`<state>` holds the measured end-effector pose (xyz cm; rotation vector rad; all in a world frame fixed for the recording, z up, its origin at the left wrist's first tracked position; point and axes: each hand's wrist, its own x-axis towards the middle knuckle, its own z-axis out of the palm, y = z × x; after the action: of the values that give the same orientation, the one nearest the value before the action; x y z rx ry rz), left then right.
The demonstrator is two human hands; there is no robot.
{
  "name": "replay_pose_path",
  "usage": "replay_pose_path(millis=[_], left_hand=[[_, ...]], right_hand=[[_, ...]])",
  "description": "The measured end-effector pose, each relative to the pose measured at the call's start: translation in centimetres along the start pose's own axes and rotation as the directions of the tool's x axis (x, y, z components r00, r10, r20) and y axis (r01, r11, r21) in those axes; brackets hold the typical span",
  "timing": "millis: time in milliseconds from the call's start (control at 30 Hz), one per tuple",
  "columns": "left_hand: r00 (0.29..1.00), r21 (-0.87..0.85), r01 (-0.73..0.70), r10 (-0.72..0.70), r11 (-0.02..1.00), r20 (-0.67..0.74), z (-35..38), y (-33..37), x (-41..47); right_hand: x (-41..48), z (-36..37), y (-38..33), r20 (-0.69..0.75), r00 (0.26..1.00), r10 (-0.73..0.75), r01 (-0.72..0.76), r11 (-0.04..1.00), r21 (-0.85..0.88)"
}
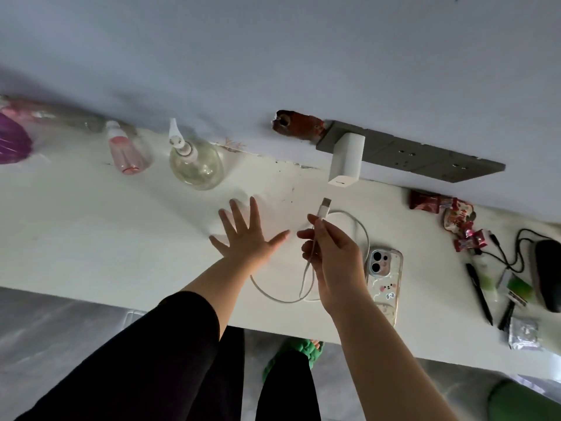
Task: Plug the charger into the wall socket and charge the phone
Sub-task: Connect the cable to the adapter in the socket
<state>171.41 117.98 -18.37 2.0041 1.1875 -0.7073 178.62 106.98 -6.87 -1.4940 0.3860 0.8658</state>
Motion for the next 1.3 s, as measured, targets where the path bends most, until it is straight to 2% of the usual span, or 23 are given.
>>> replay_pose_path(millis=[233,733,1300], left_hand=[[0.999,0.056,0.025,-0.023,0.998,-0.032,1.6,-0.3,1.1],[0.999,0.038,0.035,-0.037,0.999,0.040,0.9,-0.1,1.0],[0.999,0.058,0.035,-0.037,0.998,0.040,1.2,-0.1,1.2]], right_hand=[[0.2,-1.3,-2.3,-0.058,0.995,-0.080,0.077,0.996,-0.049],[1.2,-0.3,-3.3,-0.032,0.999,-0.037,0.037,0.999,0.004],[1.7,-0.1,-4.1,0.040,0.999,0.036,-0.044,0.976,0.215]])
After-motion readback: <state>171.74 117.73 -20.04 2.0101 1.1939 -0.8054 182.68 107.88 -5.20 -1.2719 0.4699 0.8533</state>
